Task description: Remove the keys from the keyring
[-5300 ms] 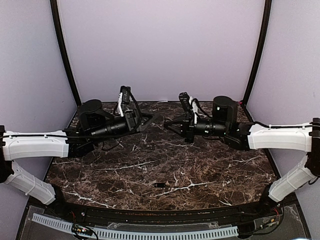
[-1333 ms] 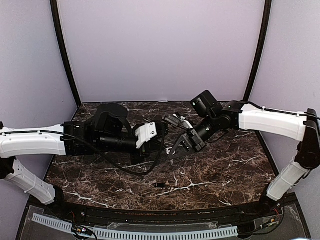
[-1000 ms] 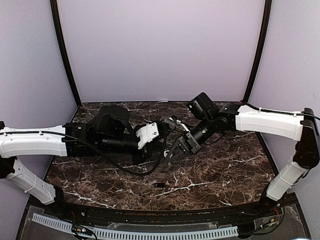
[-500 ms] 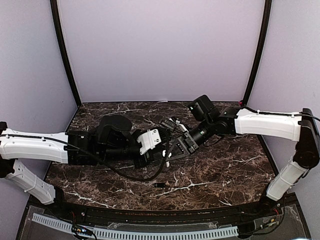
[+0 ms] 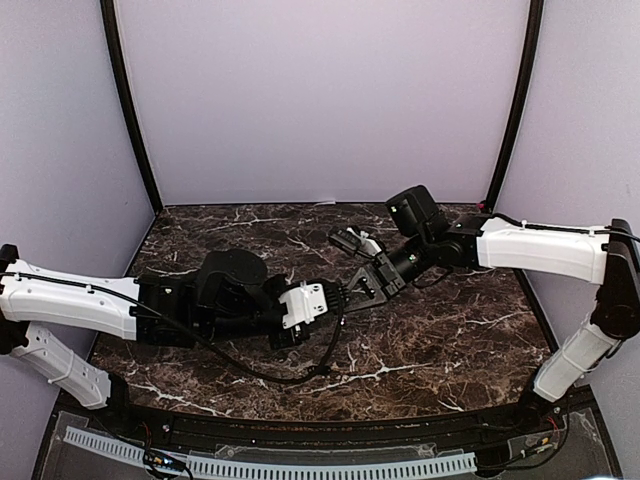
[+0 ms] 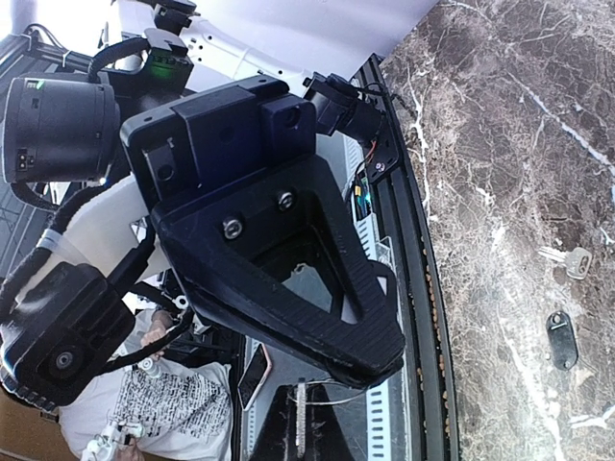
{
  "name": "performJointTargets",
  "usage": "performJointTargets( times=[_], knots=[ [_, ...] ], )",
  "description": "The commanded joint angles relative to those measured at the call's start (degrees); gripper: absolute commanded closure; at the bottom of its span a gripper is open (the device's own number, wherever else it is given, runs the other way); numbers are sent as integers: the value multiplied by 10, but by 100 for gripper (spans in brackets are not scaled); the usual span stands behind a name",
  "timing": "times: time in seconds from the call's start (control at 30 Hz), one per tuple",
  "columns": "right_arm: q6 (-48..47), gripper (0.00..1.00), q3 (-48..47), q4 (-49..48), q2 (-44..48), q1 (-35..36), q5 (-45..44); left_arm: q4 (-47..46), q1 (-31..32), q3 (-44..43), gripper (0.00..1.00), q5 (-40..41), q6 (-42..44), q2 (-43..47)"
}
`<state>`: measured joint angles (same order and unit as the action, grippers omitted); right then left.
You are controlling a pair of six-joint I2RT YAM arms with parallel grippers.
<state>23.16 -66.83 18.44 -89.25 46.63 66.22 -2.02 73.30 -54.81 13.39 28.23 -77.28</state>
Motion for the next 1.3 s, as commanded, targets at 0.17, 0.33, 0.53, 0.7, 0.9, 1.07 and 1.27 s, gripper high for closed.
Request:
performJointTargets(
  times=[0.17, 0.33, 0.53, 0.7, 0.9, 1.07, 1.27],
  knots=[
    [-27, 100, -18, 1, 1, -3, -5, -12, 8, 7, 100, 8, -29, -6],
    [-73, 100, -37, 67, -12, 3, -53, -63, 8, 18, 100, -3, -84, 11],
    [-112, 100, -65, 115, -20, 19, -84, -100, 7, 26, 100, -21, -133, 13],
    [-124, 94, -72, 130, -12, 26, -101, -127, 4, 27, 100, -11, -182, 0],
    [-131, 82, -71, 137, 8, 29, -108, -176, -3, 35, 100, -3, -234, -14],
    [-145, 67, -76, 148, 29, 35, -136, -207, -13, 45, 100, -6, -257, -23],
    [-145, 60, -85, 166, 50, 35, -196, -214, -15, 53, 100, 5, -258, -41]
  ],
)
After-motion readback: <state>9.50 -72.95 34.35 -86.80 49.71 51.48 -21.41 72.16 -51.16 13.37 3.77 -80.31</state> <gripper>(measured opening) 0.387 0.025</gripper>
